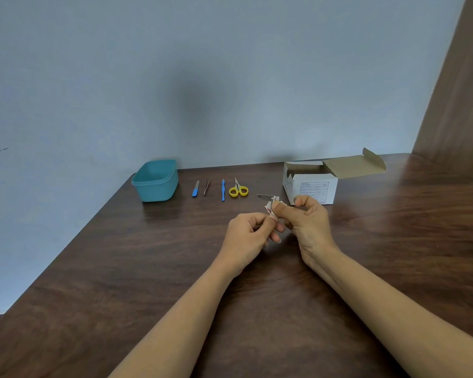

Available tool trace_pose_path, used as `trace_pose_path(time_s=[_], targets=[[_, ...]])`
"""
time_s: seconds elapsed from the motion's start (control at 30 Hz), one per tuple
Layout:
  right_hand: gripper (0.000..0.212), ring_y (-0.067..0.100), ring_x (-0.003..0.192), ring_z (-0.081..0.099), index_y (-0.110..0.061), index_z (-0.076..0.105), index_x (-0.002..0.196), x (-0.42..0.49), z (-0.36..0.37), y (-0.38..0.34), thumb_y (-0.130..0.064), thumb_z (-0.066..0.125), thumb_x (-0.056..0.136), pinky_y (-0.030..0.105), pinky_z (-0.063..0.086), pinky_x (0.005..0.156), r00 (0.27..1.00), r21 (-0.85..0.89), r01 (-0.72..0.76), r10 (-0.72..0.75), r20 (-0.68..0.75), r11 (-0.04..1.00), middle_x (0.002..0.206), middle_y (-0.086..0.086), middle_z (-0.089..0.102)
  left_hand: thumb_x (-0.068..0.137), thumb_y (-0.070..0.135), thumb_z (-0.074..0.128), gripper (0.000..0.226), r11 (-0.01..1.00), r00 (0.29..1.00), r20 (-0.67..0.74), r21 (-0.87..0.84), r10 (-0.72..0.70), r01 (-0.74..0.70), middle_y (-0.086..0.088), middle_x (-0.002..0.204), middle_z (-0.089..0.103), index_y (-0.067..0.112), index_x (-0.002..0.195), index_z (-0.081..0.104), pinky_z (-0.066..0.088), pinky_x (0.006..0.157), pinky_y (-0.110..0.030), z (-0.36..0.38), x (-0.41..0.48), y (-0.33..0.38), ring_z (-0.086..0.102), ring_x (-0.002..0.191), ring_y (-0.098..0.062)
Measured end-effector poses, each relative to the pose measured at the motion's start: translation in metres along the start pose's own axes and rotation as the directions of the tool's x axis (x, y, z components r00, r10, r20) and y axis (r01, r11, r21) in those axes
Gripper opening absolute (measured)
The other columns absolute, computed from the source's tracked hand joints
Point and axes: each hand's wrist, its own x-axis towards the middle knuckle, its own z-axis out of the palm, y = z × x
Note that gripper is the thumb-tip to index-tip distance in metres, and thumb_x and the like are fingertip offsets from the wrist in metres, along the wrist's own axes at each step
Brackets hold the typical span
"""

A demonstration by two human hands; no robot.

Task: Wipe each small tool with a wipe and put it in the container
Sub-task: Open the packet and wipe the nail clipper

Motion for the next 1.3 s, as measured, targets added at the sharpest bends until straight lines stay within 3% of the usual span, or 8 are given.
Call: trace_pose_path(time_s=[0.27,0.33,0.47,0.67,0.93,1.13,1.23,1.3], targets=[[0.018,0.015,0.064,0.060,-0.016,0.052,0.082,0.0003,-0.0007,-0.0016,-0.005,0.065,0.086,0.025,0.047,0.063,0.979,-0.043,-0.055,0.062,0.196,0.998,0.096,0.025,0.069,0.098,0.021,0.052,0.033,1.000,1.000,-0.005,0.015,-0.008,0.008,0.006,0.056,0.063,0.015,0.070,0.069,0.042,0.055,-0.012,-0.0020,0.0011,-0.0002,0.050,0.052,0.000],[0.023,0.022,0.068,0.056,-0.016,0.051,0.077,0.0020,-0.0015,-0.0014,-0.004,0.070,0.081,0.025,0.046,0.062,0.989,-0.045,-0.039,0.045,0.142,0.998,0.086,0.022,0.066,0.098,0.022,0.052,0.033,1.000,1.000,0.003,0.028,-0.011,0.011,0.006,0.057,0.063,0.015,0.071,0.069,0.043,0.056,-0.013,-0.0014,0.0013,-0.0002,0.051,0.053,-0.002],[0.034,0.015,0.059,0.045,-0.019,0.048,0.071,0.0034,-0.0022,0.0003,-0.006,0.079,0.070,0.025,0.041,0.060,0.999,-0.034,-0.025,0.026,0.020,0.999,0.069,0.009,0.053,0.098,0.026,0.052,0.034,0.999,1.000,0.013,0.036,-0.014,0.014,0.005,0.058,0.063,0.012,0.074,0.070,0.043,0.056,-0.013,-0.0015,0.0011,0.0009,0.050,0.054,-0.003],[0.024,0.015,0.054,0.051,-0.015,0.050,0.087,0.0030,-0.0007,0.0007,0.003,0.065,0.083,0.028,0.044,0.056,0.988,0.019,-0.073,0.069,0.141,0.997,0.072,0.010,0.058,0.098,0.021,0.052,0.034,0.998,1.000,0.012,0.053,-0.024,0.023,0.006,0.056,0.062,0.014,0.070,0.068,0.042,0.055,-0.013,-0.0017,0.0005,0.0033,0.050,0.052,-0.004],[0.030,0.011,0.055,0.050,-0.017,0.046,0.071,0.0026,-0.0017,-0.0007,-0.006,0.074,0.078,0.022,0.044,0.059,0.997,-0.137,0.037,-0.028,0.066,0.990,0.062,0.005,0.057,0.098,0.027,0.052,0.033,0.998,1.000,0.011,0.051,-0.023,0.023,0.006,0.058,0.063,0.011,0.075,0.070,0.043,0.056,-0.015,-0.0011,0.0016,0.0008,0.051,0.055,-0.005],[0.034,0.020,0.070,0.051,-0.019,0.043,0.081,0.0009,0.0013,-0.0015,0.004,0.067,0.080,0.024,0.041,0.062,0.998,0.110,-0.029,0.023,0.057,0.993,0.085,0.021,0.058,0.096,0.038,0.054,0.038,1.000,0.999,-0.039,0.012,-0.006,0.007,0.005,0.058,0.064,0.012,0.076,0.073,0.043,0.054,-0.013,0.0006,0.0004,0.0013,0.051,0.050,-0.001],[0.037,0.016,0.066,0.053,-0.021,0.036,0.081,0.0035,0.0006,-0.0021,0.006,0.062,0.084,0.022,0.041,0.062,0.997,0.109,-0.006,-0.003,0.079,0.994,0.073,0.010,0.068,0.092,0.050,0.052,0.045,0.999,0.987,-0.153,-0.030,-0.042,0.038,0.006,0.056,0.062,0.016,0.072,0.073,0.043,0.051,-0.016,0.0001,0.0010,0.0008,0.051,0.050,-0.001],[0.037,0.016,0.067,0.057,-0.021,0.034,0.080,0.0037,0.0009,-0.0025,0.003,0.060,0.087,0.022,0.042,0.064,0.994,0.090,0.003,-0.012,0.109,0.996,0.068,0.006,0.071,0.094,0.045,0.053,0.038,0.994,0.971,-0.227,-0.096,-0.077,0.057,0.008,0.060,0.061,0.017,0.077,0.072,0.044,0.051,-0.018,-0.0016,0.0033,-0.0010,0.051,0.053,-0.001]])
